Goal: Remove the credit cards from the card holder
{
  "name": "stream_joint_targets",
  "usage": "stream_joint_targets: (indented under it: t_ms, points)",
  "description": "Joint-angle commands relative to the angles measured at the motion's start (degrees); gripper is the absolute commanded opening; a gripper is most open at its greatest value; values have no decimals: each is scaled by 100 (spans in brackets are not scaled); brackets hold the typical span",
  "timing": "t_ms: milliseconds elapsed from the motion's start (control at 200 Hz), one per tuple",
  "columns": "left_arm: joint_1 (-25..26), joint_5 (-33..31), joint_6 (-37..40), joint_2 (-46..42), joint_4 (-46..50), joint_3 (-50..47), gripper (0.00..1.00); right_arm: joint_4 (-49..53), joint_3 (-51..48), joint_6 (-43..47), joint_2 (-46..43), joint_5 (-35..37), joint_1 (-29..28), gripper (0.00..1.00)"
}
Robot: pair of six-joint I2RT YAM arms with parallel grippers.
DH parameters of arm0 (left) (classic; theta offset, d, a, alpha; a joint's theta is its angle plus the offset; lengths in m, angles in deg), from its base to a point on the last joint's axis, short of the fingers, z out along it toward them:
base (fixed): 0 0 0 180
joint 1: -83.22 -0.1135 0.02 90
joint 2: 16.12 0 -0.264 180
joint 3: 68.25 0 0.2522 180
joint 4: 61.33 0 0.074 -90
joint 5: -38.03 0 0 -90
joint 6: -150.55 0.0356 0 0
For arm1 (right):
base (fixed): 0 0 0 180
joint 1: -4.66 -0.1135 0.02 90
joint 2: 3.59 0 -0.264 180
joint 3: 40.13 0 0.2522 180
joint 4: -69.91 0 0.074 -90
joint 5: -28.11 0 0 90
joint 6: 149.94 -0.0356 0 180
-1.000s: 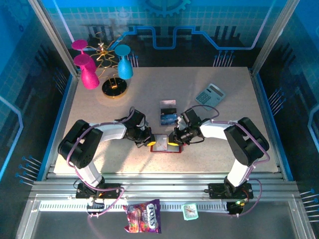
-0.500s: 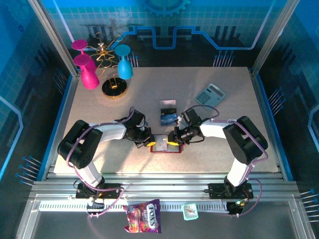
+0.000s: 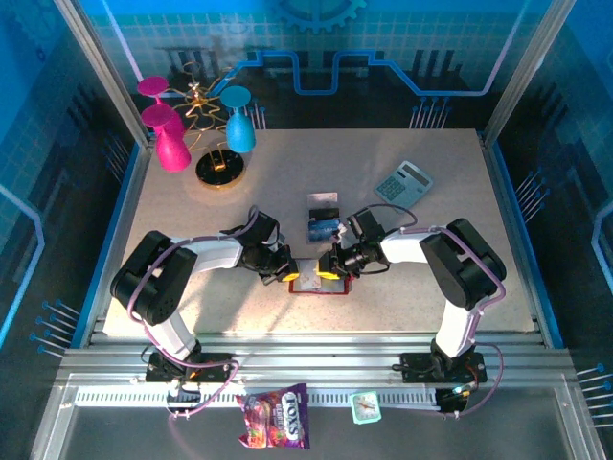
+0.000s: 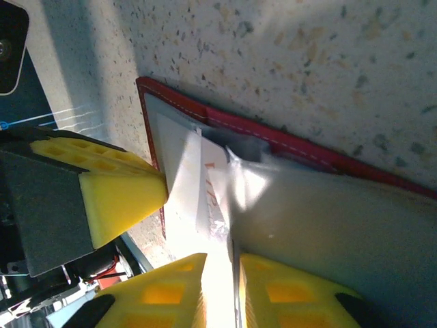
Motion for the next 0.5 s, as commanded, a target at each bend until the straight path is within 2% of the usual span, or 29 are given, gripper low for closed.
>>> stream_joint_targets:
  t_ms: [0,240,495]
  points:
    - [-1,-111,69,66,321,-169,5,-89,3,-90,135,-107,-70,21]
    - [-4,-113,87,83,343,-151,5,-14,-2,-58,-3,-77,-76,14]
    - [-2,-134,98,57,383,-141,5,633,35,287,-376,225,11,9]
